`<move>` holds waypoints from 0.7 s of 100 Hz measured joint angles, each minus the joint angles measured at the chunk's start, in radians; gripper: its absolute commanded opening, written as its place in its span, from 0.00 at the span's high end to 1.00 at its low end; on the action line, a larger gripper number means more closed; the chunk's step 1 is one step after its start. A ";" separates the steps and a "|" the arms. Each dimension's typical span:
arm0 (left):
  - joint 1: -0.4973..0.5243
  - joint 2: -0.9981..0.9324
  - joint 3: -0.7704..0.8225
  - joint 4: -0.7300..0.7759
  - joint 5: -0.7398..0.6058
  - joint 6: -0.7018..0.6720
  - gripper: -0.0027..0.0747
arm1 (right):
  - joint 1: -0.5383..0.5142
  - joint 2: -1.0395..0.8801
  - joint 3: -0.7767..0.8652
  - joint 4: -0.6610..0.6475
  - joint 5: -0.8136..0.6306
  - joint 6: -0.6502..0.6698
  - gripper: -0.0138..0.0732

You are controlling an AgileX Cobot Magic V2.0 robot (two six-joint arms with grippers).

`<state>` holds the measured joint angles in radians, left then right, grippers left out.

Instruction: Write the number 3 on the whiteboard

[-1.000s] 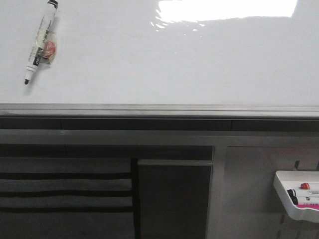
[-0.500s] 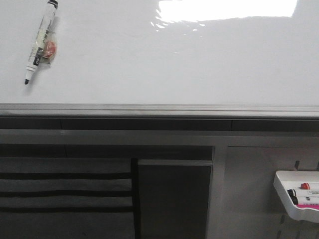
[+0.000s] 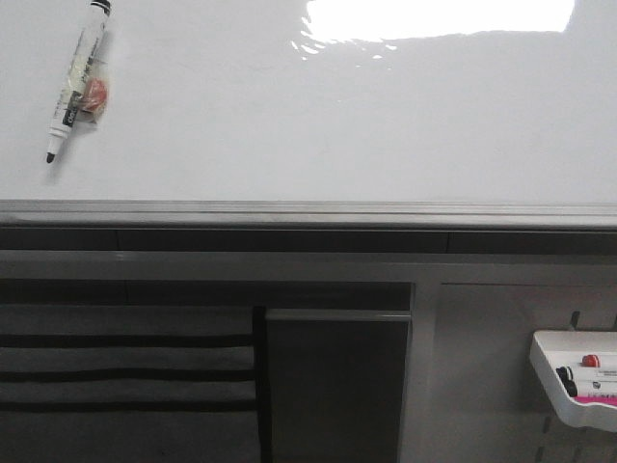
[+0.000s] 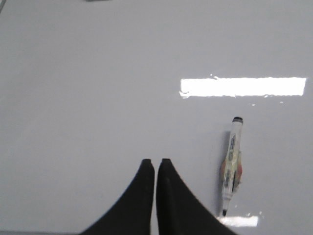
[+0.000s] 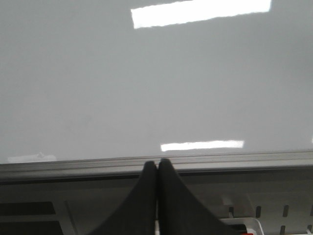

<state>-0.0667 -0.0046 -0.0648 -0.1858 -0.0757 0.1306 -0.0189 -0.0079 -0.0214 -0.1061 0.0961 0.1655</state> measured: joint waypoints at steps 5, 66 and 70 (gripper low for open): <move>0.000 0.000 -0.057 -0.005 0.052 0.000 0.99 | 0.000 0.000 -0.047 0.009 0.047 0.000 0.92; 0.000 0.430 -0.477 0.000 0.512 0.072 0.99 | 0.000 0.438 -0.498 0.028 0.415 -0.133 0.92; 0.000 0.442 -0.477 0.000 0.510 0.072 0.99 | 0.000 0.454 -0.498 0.028 0.417 -0.133 0.92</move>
<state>-0.0667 0.4376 -0.5415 -0.1857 0.4342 0.2029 -0.0189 0.4458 -0.5198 -0.0781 0.5127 0.0324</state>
